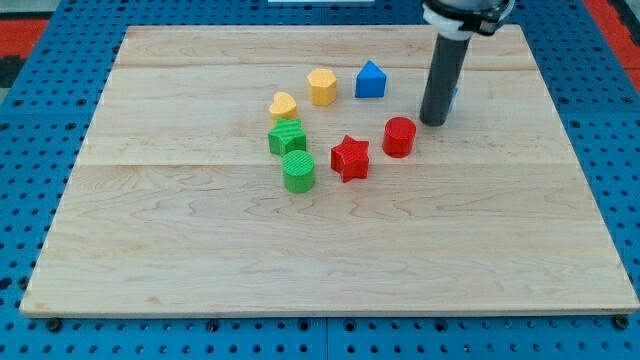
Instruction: Keep blue cube above red star
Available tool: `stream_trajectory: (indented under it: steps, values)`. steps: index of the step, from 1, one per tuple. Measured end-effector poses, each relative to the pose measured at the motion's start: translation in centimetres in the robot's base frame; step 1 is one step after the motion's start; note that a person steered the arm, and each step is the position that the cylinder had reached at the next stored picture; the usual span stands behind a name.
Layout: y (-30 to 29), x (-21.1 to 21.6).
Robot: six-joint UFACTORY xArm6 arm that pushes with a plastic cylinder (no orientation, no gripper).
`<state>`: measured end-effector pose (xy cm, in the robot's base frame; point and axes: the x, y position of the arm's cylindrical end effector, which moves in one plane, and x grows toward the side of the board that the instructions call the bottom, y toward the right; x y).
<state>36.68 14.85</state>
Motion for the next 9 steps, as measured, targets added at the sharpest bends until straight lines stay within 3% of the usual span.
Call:
stream_trajectory:
  steps: [2,4,6,8,9]
  values:
    - [9.5,-6.4]
    - [0.8,-3.2]
    - [-1.2,-3.7]
    - [-7.0,-3.7]
    - [-8.1,-0.6]
